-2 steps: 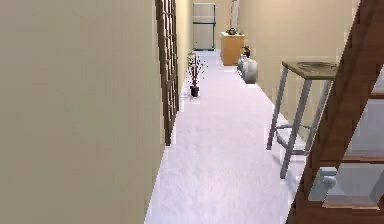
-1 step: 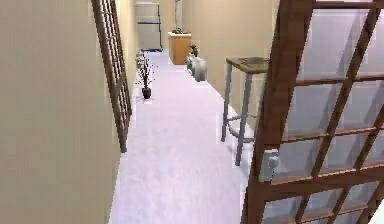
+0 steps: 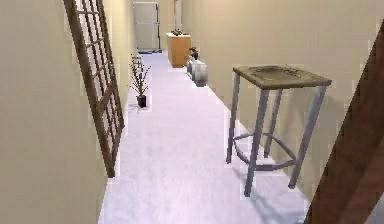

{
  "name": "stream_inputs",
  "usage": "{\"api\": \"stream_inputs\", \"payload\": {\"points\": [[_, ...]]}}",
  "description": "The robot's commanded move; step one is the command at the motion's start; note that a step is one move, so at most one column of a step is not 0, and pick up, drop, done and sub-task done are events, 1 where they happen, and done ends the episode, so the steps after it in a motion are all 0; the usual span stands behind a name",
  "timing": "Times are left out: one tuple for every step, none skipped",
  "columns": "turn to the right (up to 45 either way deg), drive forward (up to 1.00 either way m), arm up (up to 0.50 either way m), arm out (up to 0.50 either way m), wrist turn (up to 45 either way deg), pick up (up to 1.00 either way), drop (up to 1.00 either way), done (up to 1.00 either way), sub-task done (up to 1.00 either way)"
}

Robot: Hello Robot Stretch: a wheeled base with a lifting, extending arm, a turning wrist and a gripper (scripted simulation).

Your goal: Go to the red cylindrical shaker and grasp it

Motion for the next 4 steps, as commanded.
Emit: {"api": "stream_inputs", "payload": {"points": [[-18.0, 0.0, 0.0, 0.0, 0.0, 0.0, 0.0, 0.0, 0.0], [0.0, 0.6, 0.0, 0.0, 0.0, 0.0, 0.0, 0.0, 0.0], [18.0, 0.0, 0.0, 0.0, 0.0, 0.0, 0.0, 0.0, 0.0], [0.0, 1.0, 0.0, 0.0, 0.0, 0.0, 0.0, 0.0, 0.0]]}}
